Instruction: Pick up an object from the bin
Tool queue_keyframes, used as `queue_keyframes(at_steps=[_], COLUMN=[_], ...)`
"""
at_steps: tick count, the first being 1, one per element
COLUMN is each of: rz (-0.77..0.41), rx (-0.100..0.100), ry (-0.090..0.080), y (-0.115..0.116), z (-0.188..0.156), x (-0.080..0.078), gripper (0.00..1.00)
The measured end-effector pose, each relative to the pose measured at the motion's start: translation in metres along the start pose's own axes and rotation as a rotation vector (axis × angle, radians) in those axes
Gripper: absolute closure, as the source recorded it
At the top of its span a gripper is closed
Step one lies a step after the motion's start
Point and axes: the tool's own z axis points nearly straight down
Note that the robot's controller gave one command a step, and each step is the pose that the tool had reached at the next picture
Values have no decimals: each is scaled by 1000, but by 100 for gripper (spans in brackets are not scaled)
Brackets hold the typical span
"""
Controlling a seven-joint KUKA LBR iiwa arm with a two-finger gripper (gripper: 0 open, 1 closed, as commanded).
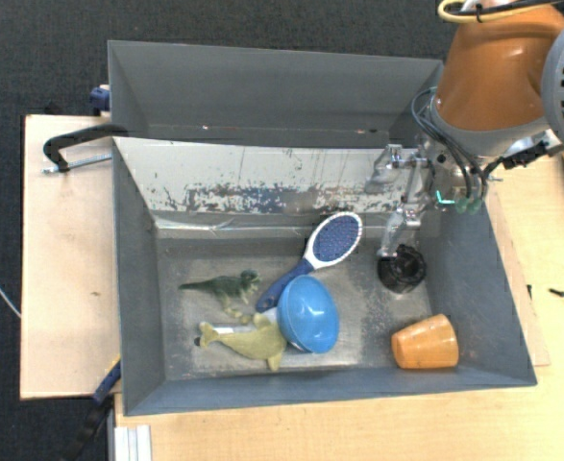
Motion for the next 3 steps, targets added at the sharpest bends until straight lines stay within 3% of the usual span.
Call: queue_keyframes(at_steps=[1,2,3], rz=[-409,-415,-616], rx=[2,2,6], ry=[-40,-20,-25], y=[40,34,27], z=[148,137,136], x=[-16,-16,-18], gripper=[0,0,0])
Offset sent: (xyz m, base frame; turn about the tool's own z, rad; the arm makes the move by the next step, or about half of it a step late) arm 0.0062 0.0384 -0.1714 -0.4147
